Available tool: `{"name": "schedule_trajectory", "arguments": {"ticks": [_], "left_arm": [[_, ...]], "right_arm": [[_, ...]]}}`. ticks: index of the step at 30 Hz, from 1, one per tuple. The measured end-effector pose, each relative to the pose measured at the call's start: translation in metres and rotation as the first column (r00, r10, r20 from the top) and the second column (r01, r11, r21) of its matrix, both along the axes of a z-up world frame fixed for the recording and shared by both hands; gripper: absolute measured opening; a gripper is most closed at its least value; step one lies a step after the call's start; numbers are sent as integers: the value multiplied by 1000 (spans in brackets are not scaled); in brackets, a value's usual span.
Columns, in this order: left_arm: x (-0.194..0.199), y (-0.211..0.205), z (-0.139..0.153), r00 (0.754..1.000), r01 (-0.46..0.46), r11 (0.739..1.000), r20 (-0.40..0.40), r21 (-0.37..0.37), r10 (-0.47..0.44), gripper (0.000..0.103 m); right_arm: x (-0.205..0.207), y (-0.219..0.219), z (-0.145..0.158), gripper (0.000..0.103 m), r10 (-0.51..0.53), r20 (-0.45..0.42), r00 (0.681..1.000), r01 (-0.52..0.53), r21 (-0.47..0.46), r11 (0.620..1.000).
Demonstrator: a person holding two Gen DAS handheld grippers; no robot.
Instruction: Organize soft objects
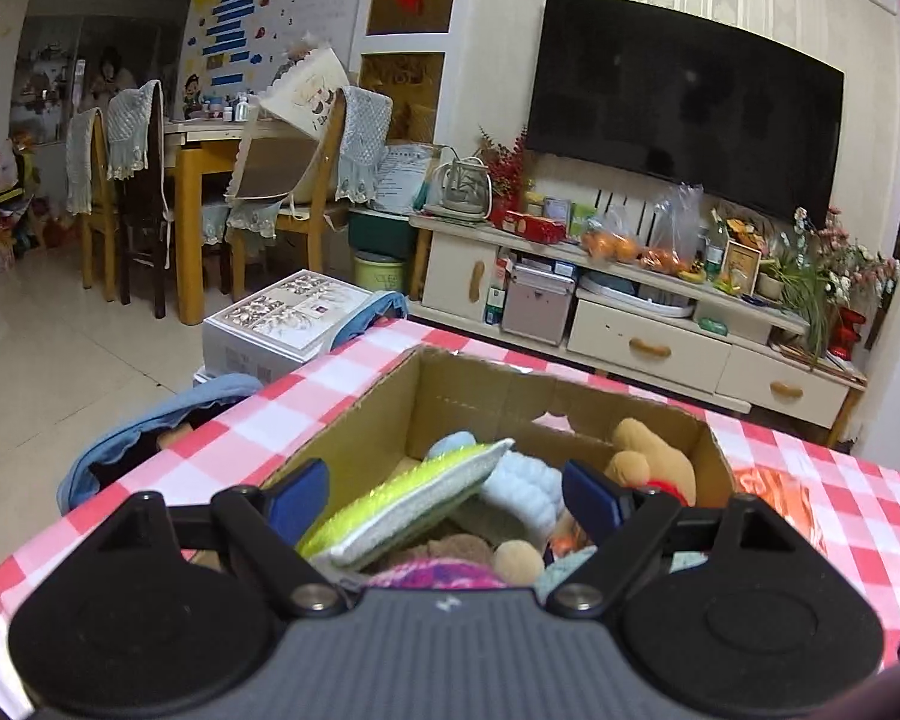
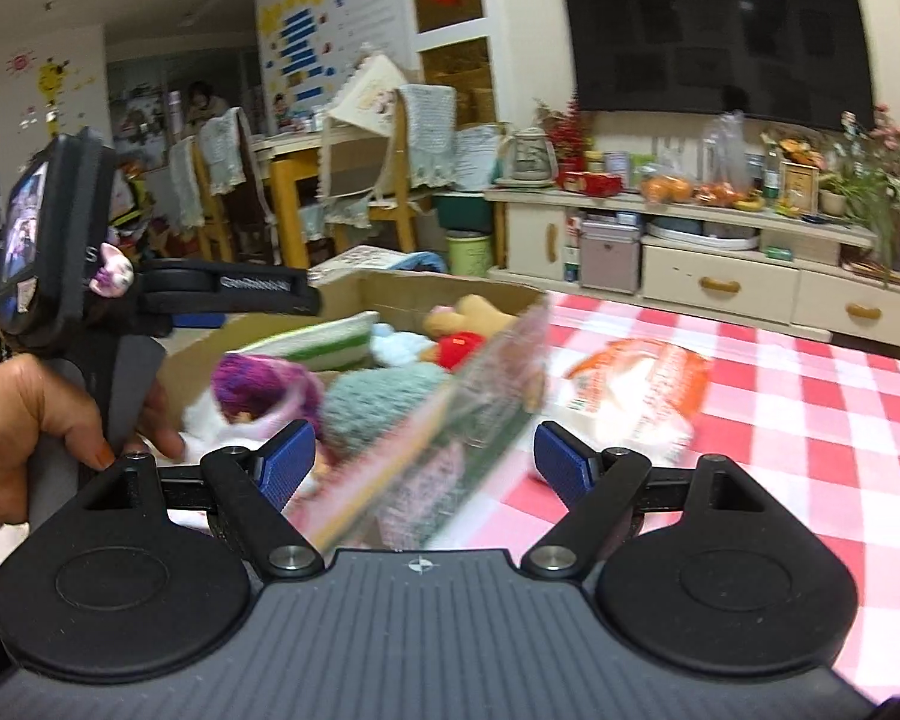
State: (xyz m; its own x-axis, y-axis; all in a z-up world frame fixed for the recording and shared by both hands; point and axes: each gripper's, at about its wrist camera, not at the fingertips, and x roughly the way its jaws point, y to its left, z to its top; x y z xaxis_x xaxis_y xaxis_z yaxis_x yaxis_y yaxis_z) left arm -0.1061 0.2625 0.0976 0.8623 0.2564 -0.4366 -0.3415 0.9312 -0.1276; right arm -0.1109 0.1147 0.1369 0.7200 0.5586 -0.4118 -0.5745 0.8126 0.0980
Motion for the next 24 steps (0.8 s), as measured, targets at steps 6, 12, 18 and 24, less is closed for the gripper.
{"name": "schedule_trajectory", "arguments": {"ticks": [6,12,18,24], "left_arm": [[22,-13,2,1000,-6,1000,26,-6,6,85],[44,-26,0,1000,2,1000,31,-26,-1,85],[58,-37,-1,999,-2,999,40,-37,4,87],[52,-39,2,998,-23,999,58,-40,25,100]], "right_arm": [[10,-28,-11,101,-81,-28,996,82,43,996],[31,-45,-24,101,-172,-70,983,175,37,984],[44,-54,-39,101,-250,-101,963,250,-7,968],[46,-62,-44,103,-298,-147,943,296,-33,955]]}}
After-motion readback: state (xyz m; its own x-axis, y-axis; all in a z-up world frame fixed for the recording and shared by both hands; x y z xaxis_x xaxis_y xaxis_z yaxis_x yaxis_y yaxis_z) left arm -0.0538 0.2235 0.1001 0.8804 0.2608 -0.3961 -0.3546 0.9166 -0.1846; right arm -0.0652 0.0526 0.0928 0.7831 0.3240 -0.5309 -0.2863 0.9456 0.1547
